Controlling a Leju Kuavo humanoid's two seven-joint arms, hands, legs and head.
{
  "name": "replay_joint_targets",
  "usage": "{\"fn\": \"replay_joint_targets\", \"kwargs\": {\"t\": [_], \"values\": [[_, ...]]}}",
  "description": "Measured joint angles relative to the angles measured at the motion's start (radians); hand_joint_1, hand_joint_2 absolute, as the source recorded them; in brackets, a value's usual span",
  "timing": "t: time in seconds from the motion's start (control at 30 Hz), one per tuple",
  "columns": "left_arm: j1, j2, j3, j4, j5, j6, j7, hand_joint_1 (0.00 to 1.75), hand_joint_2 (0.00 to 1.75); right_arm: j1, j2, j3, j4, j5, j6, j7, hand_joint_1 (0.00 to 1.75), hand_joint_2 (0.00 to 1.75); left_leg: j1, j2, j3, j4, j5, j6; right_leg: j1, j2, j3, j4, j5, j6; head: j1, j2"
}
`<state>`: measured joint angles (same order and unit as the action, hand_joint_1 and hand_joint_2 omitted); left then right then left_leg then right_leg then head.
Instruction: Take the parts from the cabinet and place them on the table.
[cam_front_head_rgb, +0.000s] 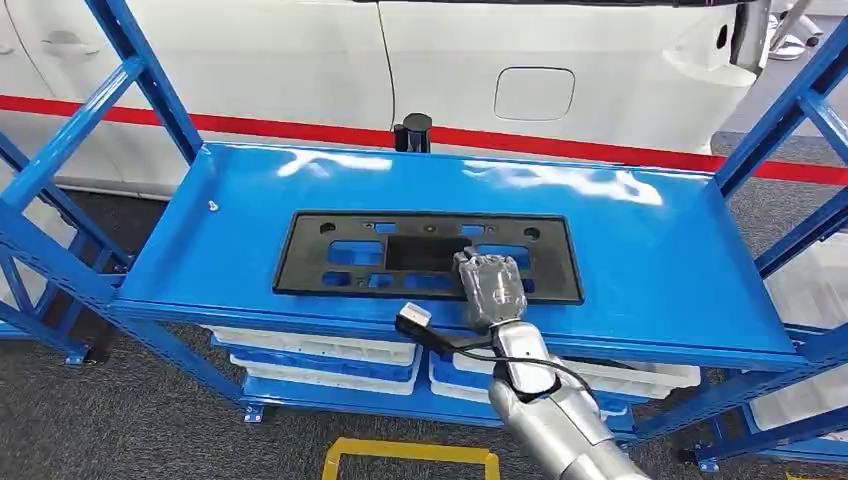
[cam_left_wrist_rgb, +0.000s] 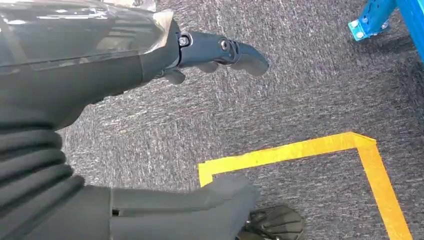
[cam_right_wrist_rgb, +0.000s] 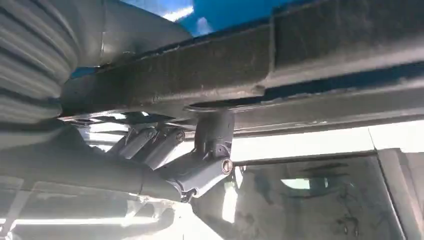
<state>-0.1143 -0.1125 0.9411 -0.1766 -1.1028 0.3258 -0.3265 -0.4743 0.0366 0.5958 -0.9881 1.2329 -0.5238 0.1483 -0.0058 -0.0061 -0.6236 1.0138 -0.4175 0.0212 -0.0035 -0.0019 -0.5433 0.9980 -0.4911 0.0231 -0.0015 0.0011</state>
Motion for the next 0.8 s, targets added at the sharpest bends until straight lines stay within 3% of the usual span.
{"fn": "replay_joint_targets", "kwargs": {"t": [0.47, 0.57, 0.6, 0.67, 0.73, 0.8], "values": [[0.007, 0.002, 0.0, 0.0, 0.012, -0.003, 0.006, 0.0, 1.75, 0.058, -0.052, -0.098, -0.387, 0.022, -0.143, -0.094, 1.71, 1.75, 0.0, 0.0, -0.003, 0.0, 0.0, 0.0, 0.0, 0.0, 0.0, 0.0, 0.0, 0.0, 0.0, 0.0], [0.007, 0.002, 0.0, 0.0, 0.016, -0.002, 0.006, 0.0, 1.75, 0.066, -0.07, -0.107, -0.462, -0.171, -0.156, -0.175, 1.71, 1.75, 0.0, 0.0, -0.003, 0.0, 0.0, 0.0, 0.0, 0.0, -0.004, 0.0, 0.0, 0.0, 0.0, 0.0], [0.007, 0.002, 0.0, 0.0, 0.023, -0.002, 0.005, 0.0, 1.75, 0.073, -0.08, -0.108, -0.492, -0.35, -0.132, -0.259, 1.71, 1.75, 0.0, 0.0, -0.003, 0.0, 0.0, 0.0, 0.0, 0.0, -0.004, 0.0, 0.0, 0.0, -0.001, 0.0], [0.008, 0.002, 0.001, 0.0, 0.036, -0.002, 0.0, 0.0, 1.75, 0.094, -0.101, -0.105, -0.564, -0.721, -0.056, -0.401, 1.71, 1.75, 0.0, 0.0, -0.003, 0.0, -0.001, 0.001, 0.0, 0.0, -0.004, 0.0, 0.0, 0.0, 0.0, 0.0], [0.01, 0.003, 0.002, 0.0, 0.047, -0.005, -0.006, 0.0, 1.75, 0.12, -0.117, -0.104, -0.634, -1.055, 0.073, -0.483, 1.71, 1.75, 0.0, 0.0, -0.003, 0.0, -0.001, 0.001, 0.0, 0.0, -0.003, 0.0, 0.0, 0.0, -0.001, 0.0], [0.015, 0.004, 0.004, 0.0, 0.055, -0.006, -0.013, 0.0, 1.75, 0.148, -0.135, -0.101, -0.688, -1.24, 0.15, -0.522, 1.71, 1.75, 0.0, 0.0, -0.004, 0.0, -0.001, 0.001, 0.0, 0.0, -0.002, 0.0, 0.0, 0.0, 0.0, 0.0]]}}
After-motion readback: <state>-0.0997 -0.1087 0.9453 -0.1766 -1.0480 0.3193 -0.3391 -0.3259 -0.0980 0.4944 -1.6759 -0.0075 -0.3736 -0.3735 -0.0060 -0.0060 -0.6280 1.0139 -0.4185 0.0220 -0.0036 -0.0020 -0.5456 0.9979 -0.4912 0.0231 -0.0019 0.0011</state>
